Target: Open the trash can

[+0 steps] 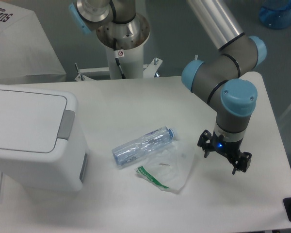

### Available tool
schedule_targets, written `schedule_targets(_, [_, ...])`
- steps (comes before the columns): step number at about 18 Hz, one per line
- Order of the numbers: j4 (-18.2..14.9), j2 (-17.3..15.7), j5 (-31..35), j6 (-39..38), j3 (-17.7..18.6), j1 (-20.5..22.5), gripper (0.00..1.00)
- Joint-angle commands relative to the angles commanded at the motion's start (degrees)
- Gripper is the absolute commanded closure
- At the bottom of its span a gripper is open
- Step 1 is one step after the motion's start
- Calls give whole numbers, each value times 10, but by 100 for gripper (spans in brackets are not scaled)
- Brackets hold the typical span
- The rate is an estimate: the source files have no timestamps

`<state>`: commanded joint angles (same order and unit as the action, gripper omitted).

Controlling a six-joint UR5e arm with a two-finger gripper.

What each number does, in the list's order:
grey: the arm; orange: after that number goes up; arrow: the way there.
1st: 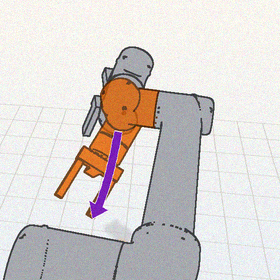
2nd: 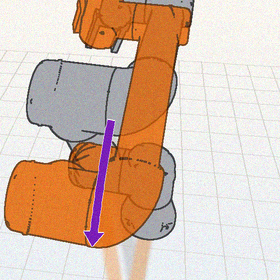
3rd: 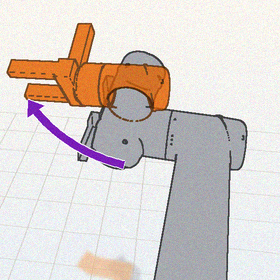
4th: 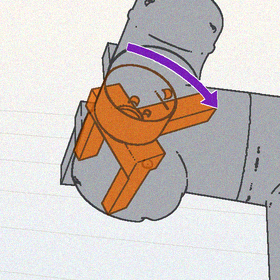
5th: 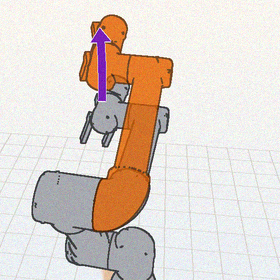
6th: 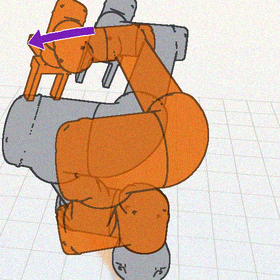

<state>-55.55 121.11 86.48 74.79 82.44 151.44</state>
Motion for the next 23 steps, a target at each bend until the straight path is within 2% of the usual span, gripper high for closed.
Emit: schedule_targets(23, [0,0,8,1,-1,-1,0])
